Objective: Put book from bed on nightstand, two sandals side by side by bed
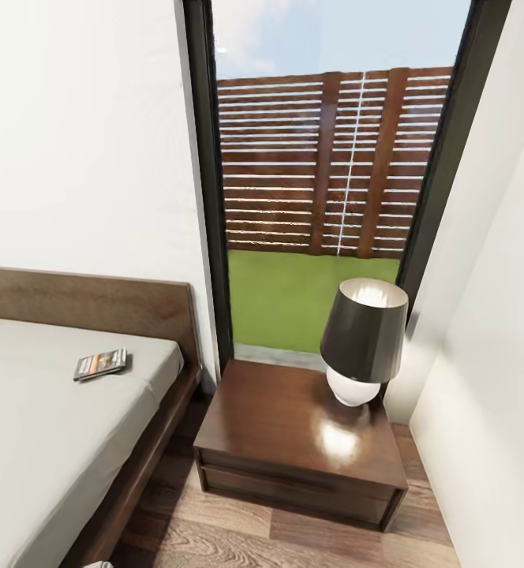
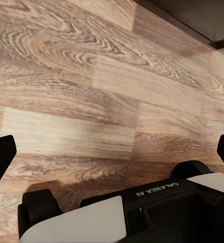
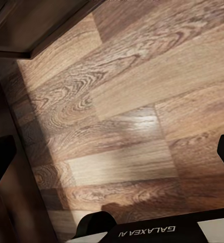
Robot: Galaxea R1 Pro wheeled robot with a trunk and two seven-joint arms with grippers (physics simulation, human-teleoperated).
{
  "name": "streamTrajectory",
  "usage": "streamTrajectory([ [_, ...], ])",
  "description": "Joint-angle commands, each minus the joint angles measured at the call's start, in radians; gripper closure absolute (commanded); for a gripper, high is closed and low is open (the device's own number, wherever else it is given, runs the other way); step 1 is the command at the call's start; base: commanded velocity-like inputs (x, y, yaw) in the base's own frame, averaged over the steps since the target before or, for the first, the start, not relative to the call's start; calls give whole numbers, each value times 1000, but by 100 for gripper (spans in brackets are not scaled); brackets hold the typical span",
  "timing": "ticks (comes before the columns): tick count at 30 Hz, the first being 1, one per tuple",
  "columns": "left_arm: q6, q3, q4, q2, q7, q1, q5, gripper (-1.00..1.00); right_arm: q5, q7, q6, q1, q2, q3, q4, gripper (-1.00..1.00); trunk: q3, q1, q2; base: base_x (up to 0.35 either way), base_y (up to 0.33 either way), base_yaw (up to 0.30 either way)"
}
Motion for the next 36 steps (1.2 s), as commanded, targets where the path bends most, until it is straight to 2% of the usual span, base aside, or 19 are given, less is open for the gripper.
streamTrajectory([
  [1, 11, 8, -1, 0, -6, -1, -4, -100, -7, 5, 5, -1, 0, -3, 3, -100, 2, -4, 7, 0, 0, 0],
  [7, 10, 9, -1, 0, -6, -1, -4, -100, -7, 5, 5, -1, 0, -3, 3, -100, 21, -27, 49, 0, 0, 0],
  [17, 9, 9, 0, -1, -6, -1, -2, -100, -8, 5, 4, -1, 0, -3, 3, -100, 21, -27, 49, 0, 0, 0],
  [24, 12, -36, 40, -41, 33, 38, -39, -100, -6, -34, 44, -36, 39, 36, -22, -100, 21, -27, 49, 0, 0, 0],
  [26, 17, -25, 46, -33, 33, 43, -28, -100, -3, -46, 55, -25, 49, 25, -14, -100, 21, -27, 49, 0, 0, 0],
  [32, 24, 8, 19, -26, 0, 66, -5, -100, 3, -12, 21, 3, 35, -6, -4, -100, 21, -27, 49, 0, 0, 0],
  [36, 25, 19, 12, -23, -23, 77, 2, -100, 4, 11, -1, 9, 33, -12, -1, -100, 21, -27, 49, 0, 0, 0],
])
